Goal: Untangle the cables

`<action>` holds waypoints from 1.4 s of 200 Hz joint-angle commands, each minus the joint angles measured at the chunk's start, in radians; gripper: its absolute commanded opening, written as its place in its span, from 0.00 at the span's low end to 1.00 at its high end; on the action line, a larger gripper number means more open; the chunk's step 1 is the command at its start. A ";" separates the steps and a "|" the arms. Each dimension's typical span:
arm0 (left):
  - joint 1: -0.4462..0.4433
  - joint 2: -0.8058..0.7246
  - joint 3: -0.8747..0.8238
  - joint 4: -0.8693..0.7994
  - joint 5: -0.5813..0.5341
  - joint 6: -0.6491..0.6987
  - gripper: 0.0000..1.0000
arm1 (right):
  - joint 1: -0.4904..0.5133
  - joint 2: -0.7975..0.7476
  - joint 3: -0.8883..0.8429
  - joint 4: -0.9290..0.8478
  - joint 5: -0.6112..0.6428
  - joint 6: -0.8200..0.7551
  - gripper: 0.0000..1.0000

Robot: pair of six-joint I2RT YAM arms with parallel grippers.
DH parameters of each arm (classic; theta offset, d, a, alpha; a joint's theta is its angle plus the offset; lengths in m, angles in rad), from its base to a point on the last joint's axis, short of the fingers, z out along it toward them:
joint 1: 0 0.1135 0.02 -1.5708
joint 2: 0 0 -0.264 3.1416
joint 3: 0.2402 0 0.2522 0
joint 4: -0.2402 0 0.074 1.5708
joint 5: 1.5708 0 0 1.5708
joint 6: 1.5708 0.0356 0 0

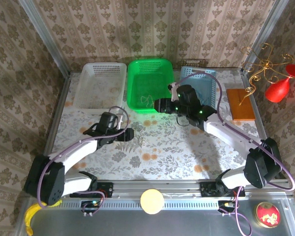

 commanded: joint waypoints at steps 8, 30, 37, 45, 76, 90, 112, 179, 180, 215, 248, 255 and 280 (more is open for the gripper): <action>-0.049 0.103 0.095 -0.075 -0.121 0.083 0.67 | 0.018 -0.075 -0.079 0.068 0.040 0.050 0.65; -0.061 0.179 0.140 -0.068 -0.140 0.095 0.61 | 0.033 -0.092 -0.113 0.070 0.045 0.056 0.65; -0.063 0.198 0.153 -0.065 -0.146 0.097 0.59 | 0.038 -0.098 -0.124 0.072 0.045 0.058 0.65; -0.063 0.220 0.167 -0.063 -0.151 0.101 0.57 | 0.042 -0.105 -0.133 0.073 0.047 0.061 0.65; -0.064 0.295 0.221 -0.064 -0.166 0.118 0.49 | 0.054 -0.140 -0.170 0.077 0.055 0.070 0.65; -0.065 0.323 0.238 -0.063 -0.164 0.122 0.47 | 0.055 -0.157 -0.186 0.077 0.063 0.071 0.65; -0.065 0.359 0.250 -0.062 -0.164 0.124 0.43 | 0.055 -0.181 -0.200 0.070 0.070 0.070 0.65; -0.065 0.358 0.261 -0.075 -0.111 0.130 0.00 | 0.056 -0.207 -0.214 0.070 0.066 0.054 0.65; -0.065 0.355 0.262 -0.077 -0.110 0.131 0.00 | 0.056 -0.206 -0.214 0.070 0.066 0.053 0.65; -0.068 0.208 0.350 -0.177 -0.043 0.148 0.00 | 0.056 -0.192 -0.251 0.121 0.043 0.034 0.66; -0.074 0.113 0.478 -0.270 0.060 0.151 0.00 | 0.057 -0.163 -0.289 0.220 -0.017 0.002 0.68; -0.077 0.101 0.503 -0.280 0.077 0.148 0.00 | 0.058 -0.155 -0.294 0.240 -0.031 -0.006 0.68; -0.087 0.066 0.557 -0.283 0.108 0.127 0.00 | 0.060 -0.128 -0.304 0.302 -0.079 -0.016 0.69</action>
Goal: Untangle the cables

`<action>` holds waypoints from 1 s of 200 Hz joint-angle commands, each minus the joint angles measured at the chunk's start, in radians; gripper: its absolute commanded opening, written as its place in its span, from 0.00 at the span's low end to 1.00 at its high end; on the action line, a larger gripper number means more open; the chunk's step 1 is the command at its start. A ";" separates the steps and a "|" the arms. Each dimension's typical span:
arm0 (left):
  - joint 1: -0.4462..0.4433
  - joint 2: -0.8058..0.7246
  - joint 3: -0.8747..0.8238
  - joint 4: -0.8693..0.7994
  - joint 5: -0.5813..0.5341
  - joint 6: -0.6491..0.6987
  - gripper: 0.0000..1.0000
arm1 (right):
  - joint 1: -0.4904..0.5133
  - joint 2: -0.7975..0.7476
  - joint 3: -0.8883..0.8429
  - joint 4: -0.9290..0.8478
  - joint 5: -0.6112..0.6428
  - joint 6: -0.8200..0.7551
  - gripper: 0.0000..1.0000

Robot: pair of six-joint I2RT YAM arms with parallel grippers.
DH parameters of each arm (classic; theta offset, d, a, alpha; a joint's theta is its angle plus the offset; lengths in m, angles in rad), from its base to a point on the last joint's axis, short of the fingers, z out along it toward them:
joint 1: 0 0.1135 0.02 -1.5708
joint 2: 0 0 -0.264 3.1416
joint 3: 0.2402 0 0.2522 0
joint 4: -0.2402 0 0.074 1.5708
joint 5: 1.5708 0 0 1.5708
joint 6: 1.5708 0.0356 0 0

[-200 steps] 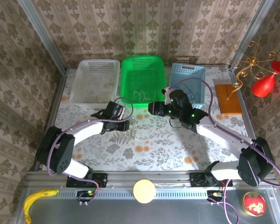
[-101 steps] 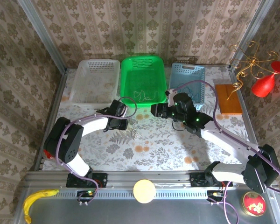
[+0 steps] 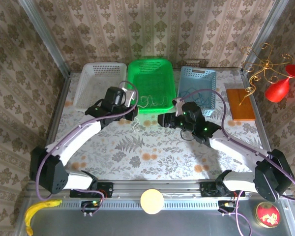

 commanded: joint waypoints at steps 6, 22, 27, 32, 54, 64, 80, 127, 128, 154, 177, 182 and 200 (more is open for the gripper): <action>-0.016 -0.029 0.049 -0.065 0.078 -0.007 0.00 | 0.011 0.027 -0.018 0.127 -0.079 -0.039 0.69; -0.024 -0.044 0.064 -0.044 0.083 -0.030 0.00 | 0.023 0.035 -0.028 0.176 -0.103 -0.049 0.69; -0.027 -0.049 0.067 -0.036 0.086 -0.037 0.00 | 0.028 0.036 -0.032 0.189 -0.107 -0.054 0.69; -0.029 -0.052 0.070 -0.027 0.088 -0.046 0.00 | 0.032 0.038 -0.036 0.204 -0.111 -0.059 0.69; -0.048 -0.069 0.087 0.001 0.088 -0.075 0.00 | 0.054 0.042 -0.041 0.264 -0.119 -0.081 0.69; -0.054 -0.073 0.096 0.011 0.091 -0.087 0.00 | 0.066 0.042 -0.038 0.290 -0.122 -0.090 0.70; -0.068 -0.080 0.110 0.028 0.092 -0.105 0.00 | 0.091 0.050 -0.023 0.322 -0.123 -0.109 0.70; -0.102 -0.083 0.169 0.092 0.111 -0.166 0.00 | 0.163 0.130 0.062 0.398 -0.022 -0.151 0.71; -0.104 -0.083 0.171 0.093 0.111 -0.167 0.00 | 0.164 0.130 0.063 0.402 -0.019 -0.152 0.71; -0.114 -0.076 0.238 0.117 0.122 -0.190 0.00 | 0.168 0.226 0.090 0.479 0.057 -0.133 0.68; -0.116 -0.062 0.319 0.128 0.133 -0.195 0.00 | 0.168 0.292 0.121 0.490 0.080 -0.130 0.53; -0.116 -0.058 0.339 0.129 0.134 -0.194 0.00 | 0.168 0.304 0.124 0.488 0.086 -0.130 0.48; -0.113 -0.034 0.423 0.112 0.137 -0.175 0.00 | 0.166 0.334 0.113 0.492 0.098 -0.126 0.35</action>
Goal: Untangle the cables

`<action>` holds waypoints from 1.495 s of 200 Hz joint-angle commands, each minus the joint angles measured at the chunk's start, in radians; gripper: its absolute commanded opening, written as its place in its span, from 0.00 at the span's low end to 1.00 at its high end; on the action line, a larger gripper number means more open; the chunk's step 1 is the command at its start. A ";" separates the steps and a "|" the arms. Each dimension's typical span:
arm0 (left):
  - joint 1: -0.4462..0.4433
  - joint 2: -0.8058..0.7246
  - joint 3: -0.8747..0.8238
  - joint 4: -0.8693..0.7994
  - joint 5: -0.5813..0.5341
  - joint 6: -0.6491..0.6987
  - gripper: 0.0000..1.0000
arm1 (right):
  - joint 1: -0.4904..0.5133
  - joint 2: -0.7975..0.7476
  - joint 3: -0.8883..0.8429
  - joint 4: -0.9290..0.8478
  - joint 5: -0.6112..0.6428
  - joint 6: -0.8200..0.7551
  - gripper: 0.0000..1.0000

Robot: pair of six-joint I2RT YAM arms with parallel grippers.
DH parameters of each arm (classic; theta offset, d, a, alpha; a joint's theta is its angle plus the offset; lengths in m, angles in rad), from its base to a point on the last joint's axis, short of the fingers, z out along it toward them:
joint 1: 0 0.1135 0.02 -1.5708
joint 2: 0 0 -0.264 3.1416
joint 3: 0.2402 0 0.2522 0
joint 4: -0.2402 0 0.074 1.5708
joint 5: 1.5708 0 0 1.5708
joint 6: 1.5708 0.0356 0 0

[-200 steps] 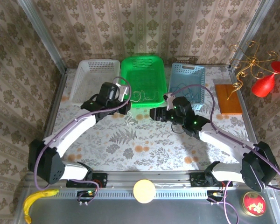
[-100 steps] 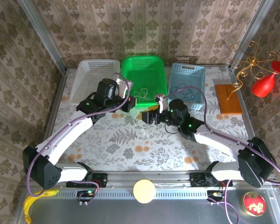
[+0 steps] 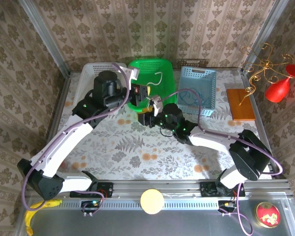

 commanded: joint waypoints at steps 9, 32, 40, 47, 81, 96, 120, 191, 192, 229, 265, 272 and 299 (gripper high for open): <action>-0.002 0.035 0.148 0.017 0.025 0.006 0.00 | -0.003 0.045 0.002 0.050 0.065 -0.006 0.33; 0.011 0.069 0.237 0.003 0.037 0.026 0.00 | -0.008 0.067 -0.042 0.068 0.081 0.012 0.29; 0.021 0.082 0.263 0.001 0.041 0.029 0.00 | -0.008 0.073 -0.059 0.075 0.085 0.020 0.29; 0.029 0.091 0.285 -0.003 0.043 0.033 0.00 | -0.010 0.077 -0.077 0.083 0.089 0.028 0.29; 0.092 0.131 0.367 0.007 0.057 0.037 0.00 | -0.014 0.086 -0.164 0.129 0.114 0.064 0.29; 0.126 0.152 0.398 0.019 0.078 0.022 0.00 | -0.016 0.081 -0.195 0.140 0.121 0.076 0.32; 0.166 0.190 0.457 0.028 0.099 0.009 0.00 | -0.018 0.072 -0.242 0.151 0.141 0.089 0.34; 0.226 0.313 0.580 0.053 0.131 0.023 0.00 | -0.024 -0.022 -0.309 0.106 0.168 0.105 0.41; 0.226 0.315 0.578 0.056 0.132 0.023 0.00 | -0.024 -0.026 -0.309 0.101 0.168 0.106 0.42; 0.268 0.402 0.493 0.142 0.137 0.039 0.00 | -0.042 -0.133 -0.280 -0.087 0.192 0.089 0.51; 0.274 0.502 0.378 0.205 0.119 0.068 0.00 | -0.064 -0.153 -0.249 -0.246 0.177 0.078 0.57; 0.274 0.516 0.352 0.214 0.108 0.080 0.00 | -0.066 -0.154 -0.245 -0.267 0.170 0.076 0.58; 0.274 0.564 0.280 0.213 0.060 0.131 0.03 | -0.072 -0.142 -0.245 -0.305 0.147 0.077 0.59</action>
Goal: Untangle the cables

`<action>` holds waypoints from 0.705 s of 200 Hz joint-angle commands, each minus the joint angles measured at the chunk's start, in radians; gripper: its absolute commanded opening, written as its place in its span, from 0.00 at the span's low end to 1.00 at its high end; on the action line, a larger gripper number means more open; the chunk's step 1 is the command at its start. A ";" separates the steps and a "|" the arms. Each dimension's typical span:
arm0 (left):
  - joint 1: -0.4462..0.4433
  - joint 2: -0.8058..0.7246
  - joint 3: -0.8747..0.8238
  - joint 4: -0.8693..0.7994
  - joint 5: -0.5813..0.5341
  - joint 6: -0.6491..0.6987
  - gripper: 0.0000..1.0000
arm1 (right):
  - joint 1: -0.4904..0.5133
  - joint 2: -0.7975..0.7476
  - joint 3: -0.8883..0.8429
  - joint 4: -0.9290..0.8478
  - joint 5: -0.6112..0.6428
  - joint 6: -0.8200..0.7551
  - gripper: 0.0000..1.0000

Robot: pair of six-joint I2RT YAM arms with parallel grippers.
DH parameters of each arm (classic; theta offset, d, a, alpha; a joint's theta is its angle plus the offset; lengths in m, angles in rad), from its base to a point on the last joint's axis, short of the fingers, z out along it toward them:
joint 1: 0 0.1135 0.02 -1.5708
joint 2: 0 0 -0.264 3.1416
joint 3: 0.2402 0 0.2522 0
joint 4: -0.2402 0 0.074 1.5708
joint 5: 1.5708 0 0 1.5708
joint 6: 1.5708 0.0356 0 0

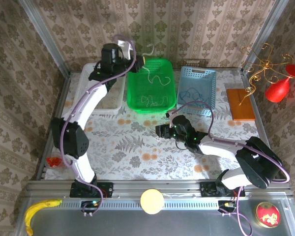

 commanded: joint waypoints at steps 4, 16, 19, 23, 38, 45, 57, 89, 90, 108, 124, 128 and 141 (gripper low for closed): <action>0.005 0.023 -0.046 0.035 -0.039 0.079 0.08 | -0.006 0.003 0.023 -0.098 -0.013 -0.009 0.59; 0.005 0.038 -0.051 0.004 -0.051 0.108 0.43 | -0.009 0.025 0.021 -0.096 -0.031 -0.016 0.60; 0.005 0.041 -0.054 -0.002 -0.052 0.113 0.50 | -0.010 0.027 0.021 -0.094 -0.037 -0.021 0.60; 0.005 0.042 -0.058 -0.006 -0.054 0.121 0.59 | -0.011 0.033 0.021 -0.093 -0.042 -0.027 0.61; 0.005 0.037 -0.072 -0.027 -0.053 0.144 1.00 | -0.019 0.045 0.020 -0.095 -0.063 -0.059 0.61; 0.005 0.031 -0.072 -0.039 -0.049 0.153 1.00 | -0.026 0.046 0.018 -0.090 -0.081 -0.076 0.61; 0.005 0.016 -0.075 -0.058 -0.041 0.163 1.00 | -0.041 0.051 0.019 -0.091 -0.110 -0.110 0.61; 0.005 -0.049 -0.094 -0.082 -0.022 0.160 1.00 | -0.079 0.059 0.027 -0.110 -0.219 -0.220 0.61; 0.005 -0.052 -0.095 -0.083 -0.021 0.158 1.00 | -0.080 0.059 0.029 -0.110 -0.224 -0.224 0.61; 0.005 -0.094 -0.114 -0.094 -0.008 0.137 1.00 | -0.085 0.068 0.042 -0.142 -0.269 -0.283 0.60; 0.006 -0.137 -0.142 -0.096 0.001 0.116 1.00 | -0.086 0.091 0.058 -0.164 -0.299 -0.317 0.59; 0.007 -0.148 -0.149 -0.097 0.002 0.111 1.00 | -0.085 0.098 0.063 -0.169 -0.305 -0.324 0.58; 0.008 -0.183 -0.178 -0.093 0.008 0.091 1.00 | -0.086 0.123 0.082 -0.182 -0.317 -0.339 0.58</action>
